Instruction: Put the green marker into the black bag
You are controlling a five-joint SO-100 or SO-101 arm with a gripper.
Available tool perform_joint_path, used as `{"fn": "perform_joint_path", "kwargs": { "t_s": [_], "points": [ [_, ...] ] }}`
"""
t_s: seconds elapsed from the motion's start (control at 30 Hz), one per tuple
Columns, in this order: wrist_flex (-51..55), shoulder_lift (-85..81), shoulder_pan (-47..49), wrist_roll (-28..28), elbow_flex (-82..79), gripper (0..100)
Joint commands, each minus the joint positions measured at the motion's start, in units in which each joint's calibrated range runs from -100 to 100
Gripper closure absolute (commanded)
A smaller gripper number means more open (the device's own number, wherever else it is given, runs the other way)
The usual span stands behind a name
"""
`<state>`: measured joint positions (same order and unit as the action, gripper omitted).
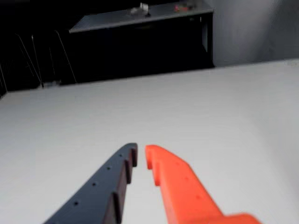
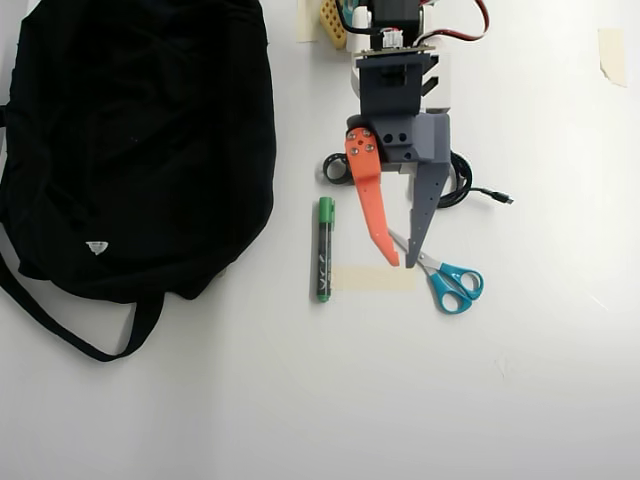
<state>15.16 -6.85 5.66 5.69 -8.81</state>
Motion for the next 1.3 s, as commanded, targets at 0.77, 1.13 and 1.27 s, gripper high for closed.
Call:
{"fn": "perform_joint_path", "kwargs": {
  "t_s": [0.77, 1.13, 1.27],
  "points": [
    [34.5, -1.4, -2.4, -0.2, 0.8, 98],
    [54.2, -1.5, -1.8, -0.3, 5.1, 98],
    [56.8, -1.5, -1.7, -0.3, 5.1, 98]
  ]
}}
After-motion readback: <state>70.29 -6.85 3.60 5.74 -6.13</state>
